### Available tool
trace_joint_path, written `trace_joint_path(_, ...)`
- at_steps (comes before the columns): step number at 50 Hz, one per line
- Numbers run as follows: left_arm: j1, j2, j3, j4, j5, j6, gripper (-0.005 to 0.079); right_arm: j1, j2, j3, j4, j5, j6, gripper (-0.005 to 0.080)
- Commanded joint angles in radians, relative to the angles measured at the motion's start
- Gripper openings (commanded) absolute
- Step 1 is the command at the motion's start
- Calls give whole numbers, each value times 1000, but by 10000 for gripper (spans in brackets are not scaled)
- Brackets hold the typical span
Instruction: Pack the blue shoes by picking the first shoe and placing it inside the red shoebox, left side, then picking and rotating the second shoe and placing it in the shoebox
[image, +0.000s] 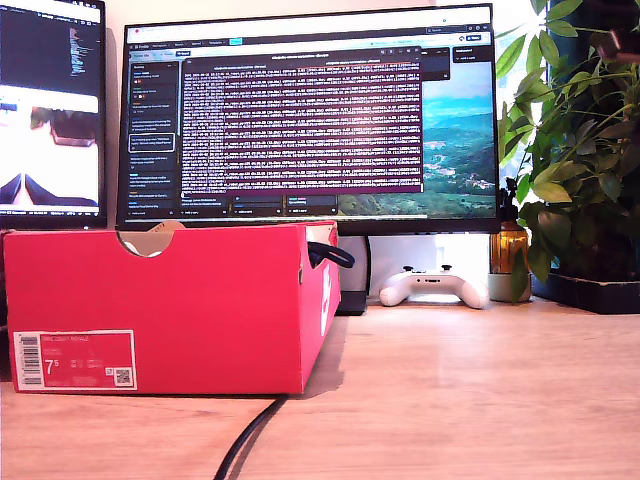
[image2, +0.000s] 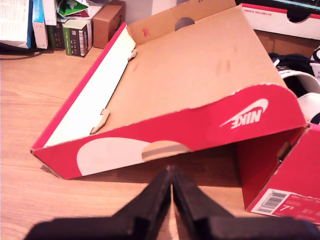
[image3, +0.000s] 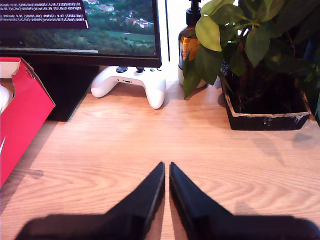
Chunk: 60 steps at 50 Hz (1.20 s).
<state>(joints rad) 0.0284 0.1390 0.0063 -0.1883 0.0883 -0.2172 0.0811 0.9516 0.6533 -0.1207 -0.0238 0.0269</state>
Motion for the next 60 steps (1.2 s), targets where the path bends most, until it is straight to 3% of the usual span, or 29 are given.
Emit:
trace_joint_path(1, -2, -3, -31, -20, 5, 8, -21, 13, -18, -41, 13, -3, 5, -2)
trace_joint_path(29, -2, -3, -31, -20, 5, 8, -21, 9, -285, -359, 295, -3, 29, -2)
trace_joint_path(40, -2, -3, -31, -20, 5, 8, -21, -17, -386, -444, 301, -3, 43, -2)
trace_joint_path(60, -2, -3, -31, -20, 5, 8, -21, -131, -612, -597, 291, -36, 82, -2)
